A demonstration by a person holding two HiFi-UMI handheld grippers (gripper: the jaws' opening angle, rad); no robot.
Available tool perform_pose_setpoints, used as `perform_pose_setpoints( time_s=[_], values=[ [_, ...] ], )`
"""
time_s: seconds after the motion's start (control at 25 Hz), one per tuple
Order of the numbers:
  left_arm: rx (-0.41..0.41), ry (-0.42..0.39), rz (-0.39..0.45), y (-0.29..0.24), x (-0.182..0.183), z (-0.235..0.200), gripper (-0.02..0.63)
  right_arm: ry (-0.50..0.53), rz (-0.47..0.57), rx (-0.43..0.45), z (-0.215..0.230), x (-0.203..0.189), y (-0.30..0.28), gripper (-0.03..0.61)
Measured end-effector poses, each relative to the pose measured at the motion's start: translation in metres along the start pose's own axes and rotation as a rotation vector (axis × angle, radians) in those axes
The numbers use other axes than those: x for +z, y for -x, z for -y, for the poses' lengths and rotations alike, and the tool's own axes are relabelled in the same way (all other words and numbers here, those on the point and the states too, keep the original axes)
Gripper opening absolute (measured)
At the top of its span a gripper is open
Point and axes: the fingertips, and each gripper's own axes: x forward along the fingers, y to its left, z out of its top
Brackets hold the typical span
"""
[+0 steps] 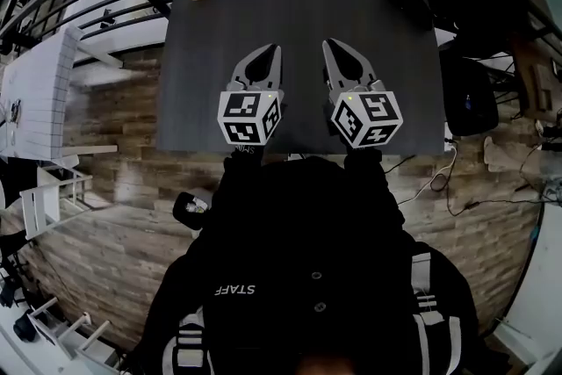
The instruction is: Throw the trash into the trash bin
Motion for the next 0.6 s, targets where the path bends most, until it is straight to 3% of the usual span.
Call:
perform_pose_setpoints(
  time_s=[0.6],
  values=[
    [-0.016, -0.004, -0.012, 0.0016, -0.0061, 0.0027, 0.000, -0.020, 0.010, 0.011, -0.0023, -0.0014, 0.0015, 0.015]
  ],
)
